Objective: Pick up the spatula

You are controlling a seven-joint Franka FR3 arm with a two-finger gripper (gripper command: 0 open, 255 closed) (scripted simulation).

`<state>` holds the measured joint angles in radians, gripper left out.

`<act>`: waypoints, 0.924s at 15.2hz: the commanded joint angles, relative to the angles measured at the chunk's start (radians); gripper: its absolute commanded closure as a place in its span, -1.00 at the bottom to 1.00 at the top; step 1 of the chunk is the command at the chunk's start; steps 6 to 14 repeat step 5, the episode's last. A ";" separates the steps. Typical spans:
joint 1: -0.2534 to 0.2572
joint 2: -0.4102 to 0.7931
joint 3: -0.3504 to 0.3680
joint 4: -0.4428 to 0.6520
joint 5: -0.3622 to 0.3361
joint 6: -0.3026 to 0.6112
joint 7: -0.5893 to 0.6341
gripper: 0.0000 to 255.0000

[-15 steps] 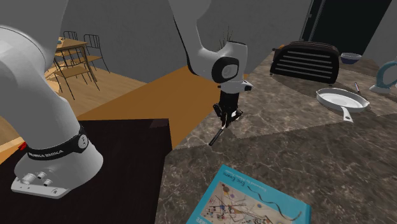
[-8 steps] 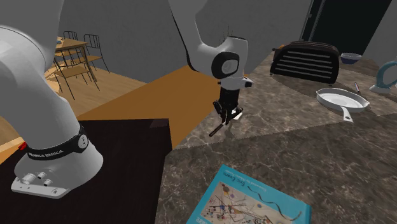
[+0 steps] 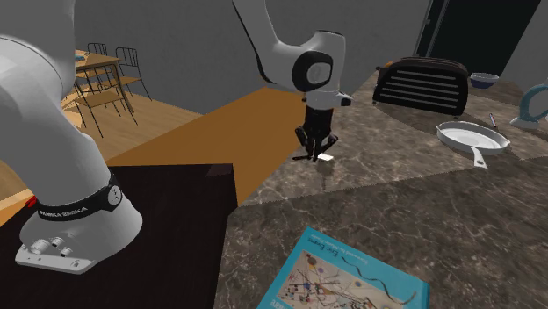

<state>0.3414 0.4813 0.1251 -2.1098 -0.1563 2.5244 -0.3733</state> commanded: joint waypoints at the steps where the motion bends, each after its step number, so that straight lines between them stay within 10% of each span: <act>1: -0.003 -0.024 0.004 -0.005 0.006 -0.019 -0.004 1.00; 14: -0.006 -0.049 0.009 -0.008 0.012 -0.041 -0.009 1.00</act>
